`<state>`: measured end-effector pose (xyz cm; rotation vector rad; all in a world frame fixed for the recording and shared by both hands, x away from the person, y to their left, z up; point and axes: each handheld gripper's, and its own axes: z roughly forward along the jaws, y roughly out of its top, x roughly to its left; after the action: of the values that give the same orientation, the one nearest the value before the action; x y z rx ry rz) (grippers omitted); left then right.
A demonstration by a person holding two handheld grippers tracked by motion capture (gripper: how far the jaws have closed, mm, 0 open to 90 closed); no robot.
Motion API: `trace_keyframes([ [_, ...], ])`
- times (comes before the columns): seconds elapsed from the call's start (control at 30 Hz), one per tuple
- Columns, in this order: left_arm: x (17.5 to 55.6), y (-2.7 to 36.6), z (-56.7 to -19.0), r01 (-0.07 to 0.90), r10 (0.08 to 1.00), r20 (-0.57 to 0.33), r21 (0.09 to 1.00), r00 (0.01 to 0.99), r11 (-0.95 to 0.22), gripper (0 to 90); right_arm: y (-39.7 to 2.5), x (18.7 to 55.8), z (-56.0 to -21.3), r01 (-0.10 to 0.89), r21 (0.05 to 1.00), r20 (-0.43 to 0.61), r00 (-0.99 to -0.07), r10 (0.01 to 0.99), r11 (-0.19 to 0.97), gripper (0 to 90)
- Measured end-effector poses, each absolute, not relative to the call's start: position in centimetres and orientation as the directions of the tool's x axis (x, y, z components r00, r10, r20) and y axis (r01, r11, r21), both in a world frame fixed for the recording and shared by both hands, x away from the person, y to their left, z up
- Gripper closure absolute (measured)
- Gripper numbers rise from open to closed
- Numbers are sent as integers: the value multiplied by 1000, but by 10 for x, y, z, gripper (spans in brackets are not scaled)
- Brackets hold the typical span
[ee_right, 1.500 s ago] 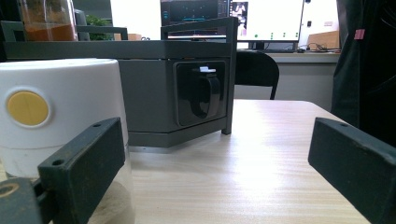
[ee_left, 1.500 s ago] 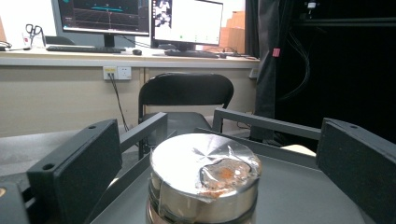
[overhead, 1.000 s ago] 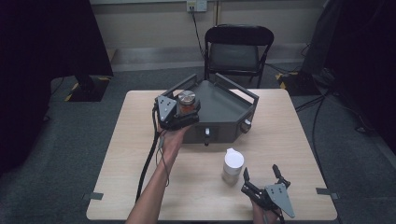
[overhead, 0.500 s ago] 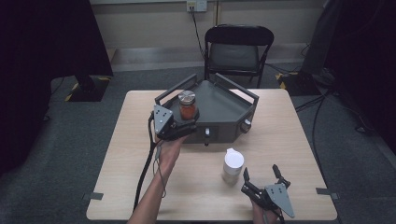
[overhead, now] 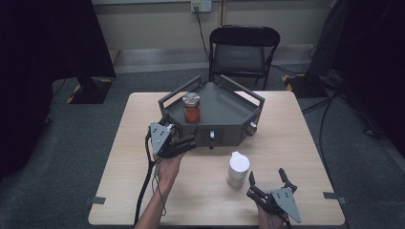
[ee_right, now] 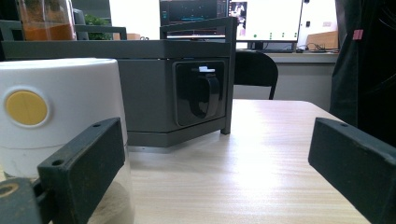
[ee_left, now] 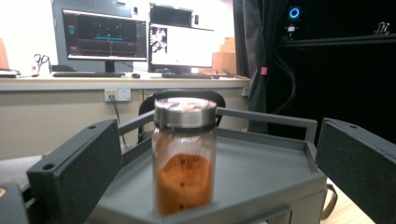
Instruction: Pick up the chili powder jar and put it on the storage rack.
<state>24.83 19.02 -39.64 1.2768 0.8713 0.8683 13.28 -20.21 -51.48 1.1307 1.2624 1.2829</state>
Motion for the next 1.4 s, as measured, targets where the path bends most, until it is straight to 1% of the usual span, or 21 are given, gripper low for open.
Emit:
trace_keyframes([
  [0.33,226,202,-407,-93,919,-55,991,389,99,0,-202,133,-515,-31,999,-14,-92,996,11,25],
  [0.57,214,211,-413,-89,920,-36,993,390,77,0,-201,133,-515,-31,999,-14,-90,996,11,22],
  [0.87,199,214,-437,-110,933,-19,992,358,62,0,-201,133,-515,-31,999,-15,-89,996,12,22],
  [0.97,196,217,-443,-98,935,-36,992,352,75,0,-201,133,-515,-31,999,-15,-89,996,12,21],
  [1.2,185,219,-461,-105,946,-29,992,322,66,0,-201,133,-515,-31,999,-15,-91,996,12,21],
  [1.3,184,222,-467,-86,944,-38,994,328,70,0,-201,133,-515,-31,999,-15,-92,996,12,21],
  [1.4,181,221,-473,-89,948,-23,995,318,53,0,-201,133,-515,-31,999,-15,-91,996,12,21],
])
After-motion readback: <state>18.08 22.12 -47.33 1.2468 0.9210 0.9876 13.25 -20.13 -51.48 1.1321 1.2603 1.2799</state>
